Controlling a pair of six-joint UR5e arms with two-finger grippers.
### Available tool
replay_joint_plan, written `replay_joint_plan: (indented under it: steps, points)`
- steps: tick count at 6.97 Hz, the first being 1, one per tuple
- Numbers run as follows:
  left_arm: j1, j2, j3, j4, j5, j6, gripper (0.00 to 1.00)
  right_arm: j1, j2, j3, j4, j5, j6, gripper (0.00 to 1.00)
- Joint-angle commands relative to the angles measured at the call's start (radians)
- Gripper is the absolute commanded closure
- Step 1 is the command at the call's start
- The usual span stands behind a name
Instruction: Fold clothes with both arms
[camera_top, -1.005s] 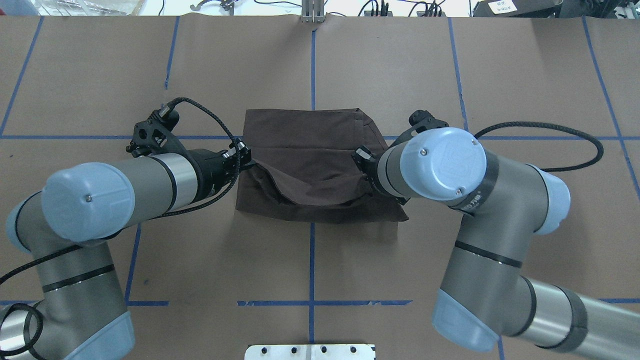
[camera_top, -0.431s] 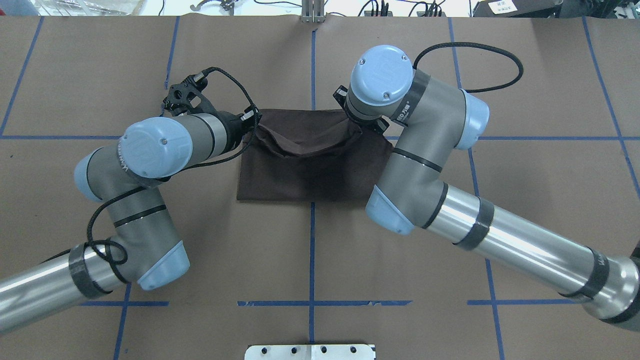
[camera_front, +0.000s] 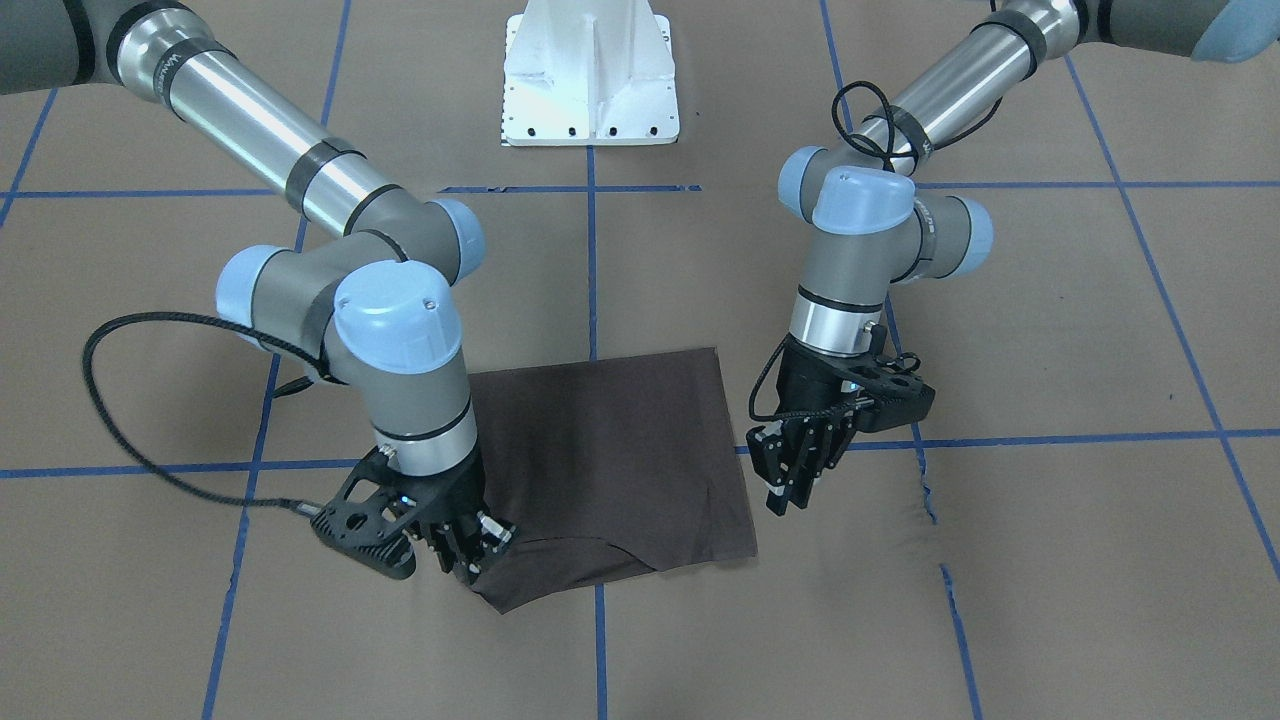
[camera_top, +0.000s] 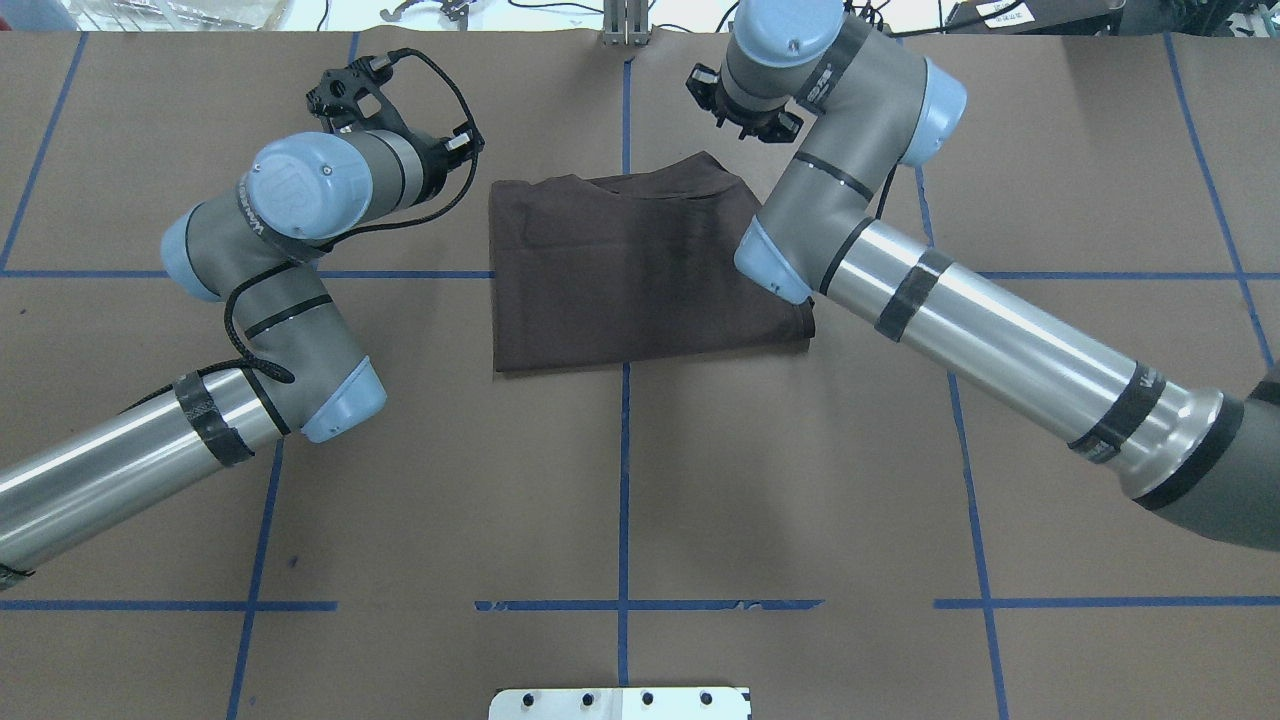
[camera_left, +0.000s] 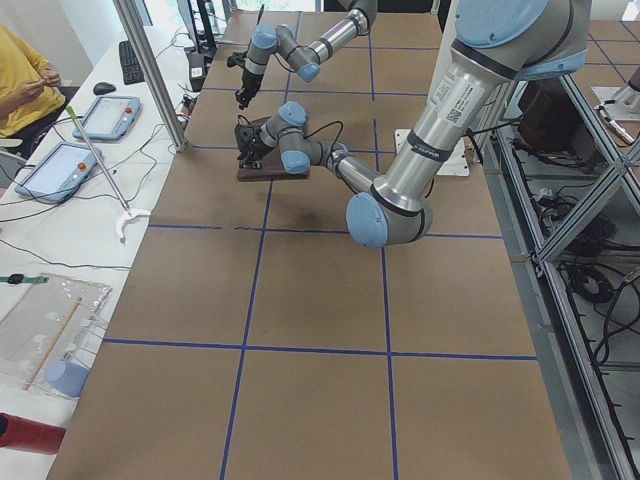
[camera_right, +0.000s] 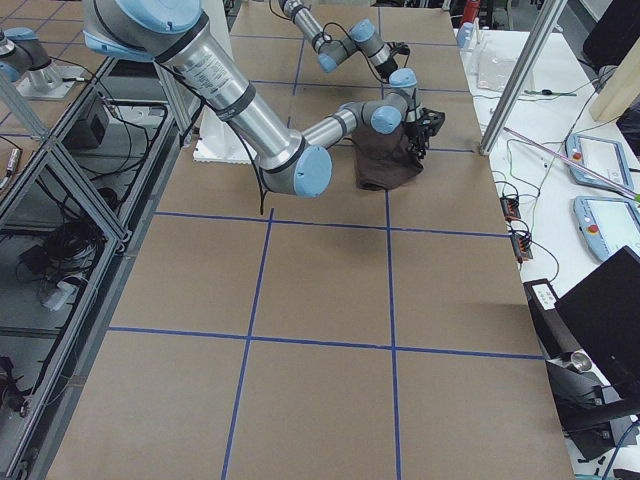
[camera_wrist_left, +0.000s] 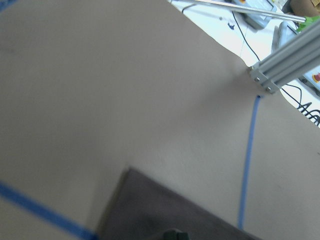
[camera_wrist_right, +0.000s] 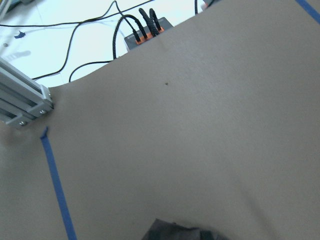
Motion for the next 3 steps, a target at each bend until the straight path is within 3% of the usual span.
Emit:
replay_joint_plan:
  steps: [1, 3]
  points:
    - [-0.013, 0.086, -0.138, -0.003, -0.035, 0.014, 0.0, 0.056, -0.019, 0.017, 0.018, 0.109, -0.051, 0.0]
    - [-0.016, 0.226, -0.276, -0.011, -0.153, 0.049, 0.0, 0.085, -0.168, 0.115, 0.021, 0.121, -0.138, 0.0]
